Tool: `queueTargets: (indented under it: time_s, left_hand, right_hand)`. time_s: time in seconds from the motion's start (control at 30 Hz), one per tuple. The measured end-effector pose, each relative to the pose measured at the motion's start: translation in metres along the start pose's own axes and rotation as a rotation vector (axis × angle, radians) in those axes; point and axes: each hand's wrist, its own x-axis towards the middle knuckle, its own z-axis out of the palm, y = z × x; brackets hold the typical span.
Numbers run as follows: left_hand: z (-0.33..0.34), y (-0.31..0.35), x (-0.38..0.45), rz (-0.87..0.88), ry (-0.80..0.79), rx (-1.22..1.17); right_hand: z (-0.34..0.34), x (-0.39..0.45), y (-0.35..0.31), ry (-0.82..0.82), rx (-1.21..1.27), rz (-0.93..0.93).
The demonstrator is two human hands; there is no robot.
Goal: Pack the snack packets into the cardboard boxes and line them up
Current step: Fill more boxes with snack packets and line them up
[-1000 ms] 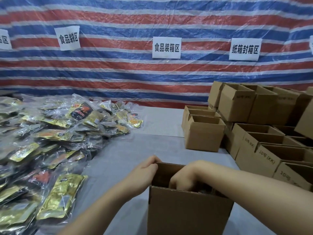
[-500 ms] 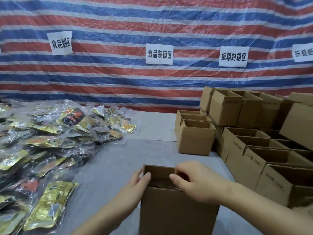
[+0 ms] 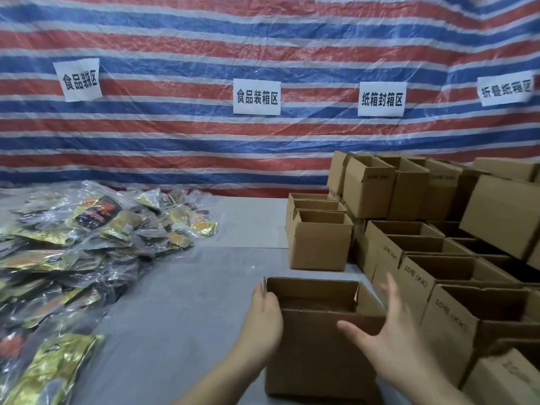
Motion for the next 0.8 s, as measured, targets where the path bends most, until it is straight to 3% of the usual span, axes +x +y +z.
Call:
queueTargets:
  time_s: [0.1,0.23,0.5,0.8]
  left_hand:
    - [0.026,0.007,0.022,-0.070,0.028,-0.030]
    - [0.048,0.017,0.063,-0.118,0.028,-0.028]
    - [0.083,0.024,0.164,-0.189,-0.097,-0.142]
    - [0.114,0.025,0.254,-0.139,-0.062,-0.195]
  right_hand:
    - [0.015,0.023,0.016,-0.005,0.380,0.249]
    - [0.031,0.060,0.023,0.000,0.611,0.299]
    - [0.064,0.159,0.042,0.030,0.640,0.185]
    - [0.088,0.258,0.055,0.079,0.695,0.124]
